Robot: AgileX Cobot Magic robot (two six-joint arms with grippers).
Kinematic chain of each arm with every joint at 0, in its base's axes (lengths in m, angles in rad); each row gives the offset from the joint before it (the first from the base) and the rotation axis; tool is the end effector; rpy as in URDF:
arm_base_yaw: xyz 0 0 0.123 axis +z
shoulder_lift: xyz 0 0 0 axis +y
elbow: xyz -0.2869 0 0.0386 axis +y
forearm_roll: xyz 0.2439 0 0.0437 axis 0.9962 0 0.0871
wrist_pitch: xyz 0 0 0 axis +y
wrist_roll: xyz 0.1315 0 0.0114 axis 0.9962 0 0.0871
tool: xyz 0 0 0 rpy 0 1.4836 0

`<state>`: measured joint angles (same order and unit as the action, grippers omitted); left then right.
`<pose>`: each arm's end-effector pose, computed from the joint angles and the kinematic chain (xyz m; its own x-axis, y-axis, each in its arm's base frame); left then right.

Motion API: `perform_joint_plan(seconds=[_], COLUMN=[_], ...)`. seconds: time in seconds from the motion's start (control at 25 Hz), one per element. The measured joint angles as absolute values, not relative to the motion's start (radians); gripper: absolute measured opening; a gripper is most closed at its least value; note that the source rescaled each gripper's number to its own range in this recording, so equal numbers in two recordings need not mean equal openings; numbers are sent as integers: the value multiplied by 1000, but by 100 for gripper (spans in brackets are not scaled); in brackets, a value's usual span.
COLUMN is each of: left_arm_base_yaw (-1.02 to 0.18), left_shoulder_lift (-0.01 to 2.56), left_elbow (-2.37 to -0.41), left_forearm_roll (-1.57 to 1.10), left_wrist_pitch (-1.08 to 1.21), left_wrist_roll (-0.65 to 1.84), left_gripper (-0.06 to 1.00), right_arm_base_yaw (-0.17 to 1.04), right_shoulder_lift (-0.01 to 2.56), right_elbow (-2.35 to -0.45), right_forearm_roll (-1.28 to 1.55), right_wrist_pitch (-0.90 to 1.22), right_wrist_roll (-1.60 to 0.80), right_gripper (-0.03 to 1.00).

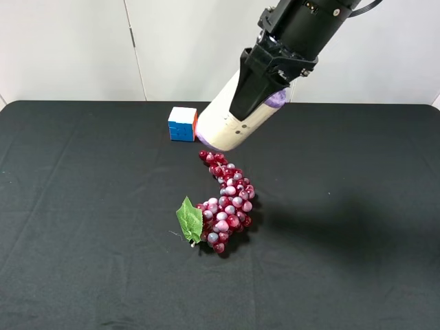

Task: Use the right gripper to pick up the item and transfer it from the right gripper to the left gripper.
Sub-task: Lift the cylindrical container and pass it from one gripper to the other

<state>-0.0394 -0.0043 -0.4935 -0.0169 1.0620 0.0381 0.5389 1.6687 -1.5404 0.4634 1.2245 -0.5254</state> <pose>0.0235 -0.0029 0.2546 -0.4569 0.0479 -0.8882 0.0662 0.9976 0.0198 0.2754 0.2293 0.3041 -0.5521 -0.7000 -0.4530 -0.8325 0.4925 0.2536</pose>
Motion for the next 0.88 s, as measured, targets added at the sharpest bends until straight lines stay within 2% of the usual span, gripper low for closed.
perform_joint_plan(seconds=[0.56,0.88], left_arm_base_yaw=[-39,-39], left_shoulder_lift=[12,272], left_elbow=[-509,-631], left_forearm_roll=[-48,-84], left_wrist_pitch=[1088,1118], left_wrist_roll=[39,132], left_gripper=[96,96], right_arm_base_yaw=[539,539], right_shoulder_lift=[1669,1669], right_elbow=[-1540,-1540], right_forearm_roll=[561,593], right_wrist_pitch=[1224,1227], right_wrist_roll=[-685,-665], right_gripper=[2,2])
